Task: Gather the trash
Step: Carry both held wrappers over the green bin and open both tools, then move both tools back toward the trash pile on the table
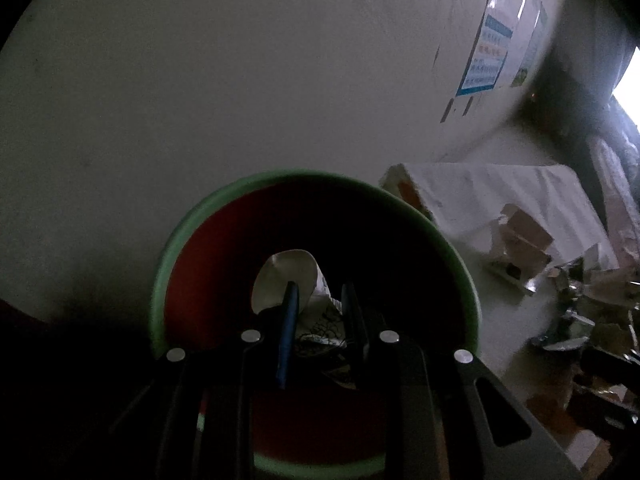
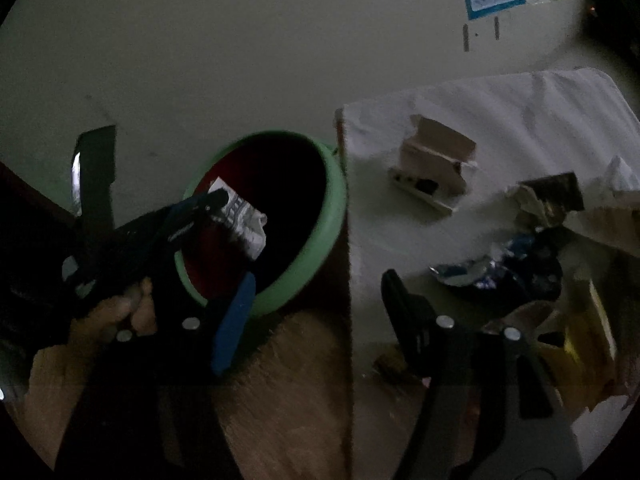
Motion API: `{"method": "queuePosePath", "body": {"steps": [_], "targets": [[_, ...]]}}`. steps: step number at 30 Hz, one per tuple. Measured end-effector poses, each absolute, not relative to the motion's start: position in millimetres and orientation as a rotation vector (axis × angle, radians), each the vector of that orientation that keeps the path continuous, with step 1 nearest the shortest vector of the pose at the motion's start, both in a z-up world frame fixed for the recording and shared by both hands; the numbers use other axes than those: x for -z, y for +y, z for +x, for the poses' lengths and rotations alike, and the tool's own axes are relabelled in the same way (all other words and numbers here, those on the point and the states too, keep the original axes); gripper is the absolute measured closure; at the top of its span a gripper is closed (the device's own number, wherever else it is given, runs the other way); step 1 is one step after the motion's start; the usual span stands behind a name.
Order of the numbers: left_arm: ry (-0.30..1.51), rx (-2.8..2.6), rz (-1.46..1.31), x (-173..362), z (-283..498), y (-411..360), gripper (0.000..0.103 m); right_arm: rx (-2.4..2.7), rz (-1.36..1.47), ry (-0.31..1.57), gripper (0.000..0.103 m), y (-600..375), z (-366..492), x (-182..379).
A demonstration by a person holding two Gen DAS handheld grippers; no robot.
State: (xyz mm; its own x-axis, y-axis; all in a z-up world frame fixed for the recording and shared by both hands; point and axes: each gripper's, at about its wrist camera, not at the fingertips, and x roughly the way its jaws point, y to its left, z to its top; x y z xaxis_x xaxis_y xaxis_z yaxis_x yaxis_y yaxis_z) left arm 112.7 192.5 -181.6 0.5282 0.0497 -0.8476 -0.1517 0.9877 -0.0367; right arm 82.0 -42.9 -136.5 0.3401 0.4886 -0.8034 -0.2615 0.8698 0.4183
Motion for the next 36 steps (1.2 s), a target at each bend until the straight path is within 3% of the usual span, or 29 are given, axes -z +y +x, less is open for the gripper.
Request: {"method": "queuePosePath", "body": {"steps": [7,11,18,21,25,36], "targets": [[1.008,-0.144,-0.075,187,135,190,0.083,-0.486,0.25,1.133,0.039,-52,78,140],[1.0,-0.158,-0.066,183,140,190,0.07,-0.494,0.249,1.141,0.039,-51,75,141],[0.957,-0.159,-0.057,163,131,183,0.069,-0.499,0.247,1.115,0.039,-53,69,132],[0.931,-0.143,-0.053,150,121,174,0.063,-0.493,0.253,1.095,0.039,-58,66,126],[0.893,-0.103,-0.046,132,104,154,0.061,-0.462,0.253,1.047,0.031,-75,57,111],[0.852,0.042,-0.052,103,56,86,0.056,-0.277,0.265,0.97,0.026,-167,7,100]]}}
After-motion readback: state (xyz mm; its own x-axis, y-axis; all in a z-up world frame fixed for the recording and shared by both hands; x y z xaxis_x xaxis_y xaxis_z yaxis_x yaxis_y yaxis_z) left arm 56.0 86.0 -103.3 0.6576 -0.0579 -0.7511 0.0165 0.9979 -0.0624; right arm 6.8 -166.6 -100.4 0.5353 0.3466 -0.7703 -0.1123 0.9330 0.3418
